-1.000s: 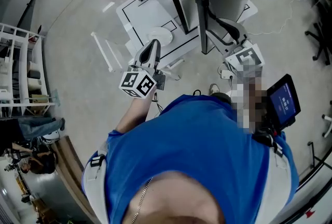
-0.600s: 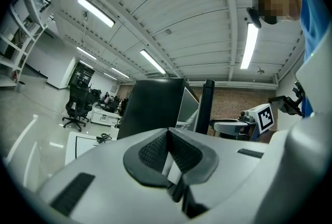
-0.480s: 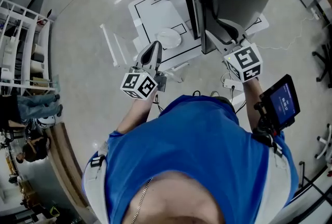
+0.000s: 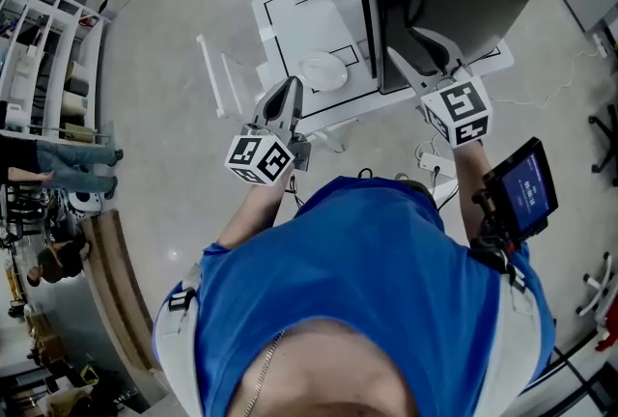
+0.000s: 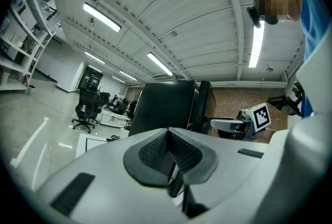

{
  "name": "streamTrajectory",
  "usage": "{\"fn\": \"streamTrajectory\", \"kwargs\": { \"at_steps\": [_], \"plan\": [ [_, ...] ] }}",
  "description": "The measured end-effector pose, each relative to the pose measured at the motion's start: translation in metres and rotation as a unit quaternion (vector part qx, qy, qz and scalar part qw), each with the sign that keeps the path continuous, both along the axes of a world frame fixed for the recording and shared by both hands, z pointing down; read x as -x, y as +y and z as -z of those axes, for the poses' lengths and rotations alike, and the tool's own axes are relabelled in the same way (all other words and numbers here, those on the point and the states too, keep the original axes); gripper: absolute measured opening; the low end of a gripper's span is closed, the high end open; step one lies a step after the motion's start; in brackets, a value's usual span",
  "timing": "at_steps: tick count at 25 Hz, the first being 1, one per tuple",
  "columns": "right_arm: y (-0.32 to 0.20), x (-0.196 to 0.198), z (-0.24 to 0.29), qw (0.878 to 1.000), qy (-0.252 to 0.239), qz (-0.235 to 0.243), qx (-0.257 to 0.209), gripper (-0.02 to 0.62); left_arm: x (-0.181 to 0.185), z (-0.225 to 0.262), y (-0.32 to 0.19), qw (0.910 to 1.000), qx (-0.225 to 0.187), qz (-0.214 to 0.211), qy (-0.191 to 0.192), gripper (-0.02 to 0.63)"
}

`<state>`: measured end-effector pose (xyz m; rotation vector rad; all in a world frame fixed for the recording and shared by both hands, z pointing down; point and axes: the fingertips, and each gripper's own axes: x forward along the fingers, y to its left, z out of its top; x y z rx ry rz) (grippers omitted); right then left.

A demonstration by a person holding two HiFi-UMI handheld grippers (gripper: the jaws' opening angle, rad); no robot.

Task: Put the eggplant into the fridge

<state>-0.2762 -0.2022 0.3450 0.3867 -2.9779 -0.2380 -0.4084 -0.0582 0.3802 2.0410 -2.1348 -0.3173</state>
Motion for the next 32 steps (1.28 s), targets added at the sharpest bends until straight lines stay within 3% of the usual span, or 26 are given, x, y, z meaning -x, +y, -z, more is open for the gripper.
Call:
{"fn": "streamTrajectory", "kwargs": {
  "at_steps": [13, 32],
  "plan": [
    [-0.003, 0.001, 0.013, 1.0, -0.007, -0.013, -0.001, 0.179, 0.006, 0.007, 0.013, 0.9999, 0.002, 0.016, 0.002, 0.009],
    [-0.012, 0.003, 0.0, 0.999, -0.006, -0.035, 0.02, 0.179, 0.009, -0.004, 0.004, 1.0, 0.008, -0.002, 0.005, 0.008]
  ]
}}
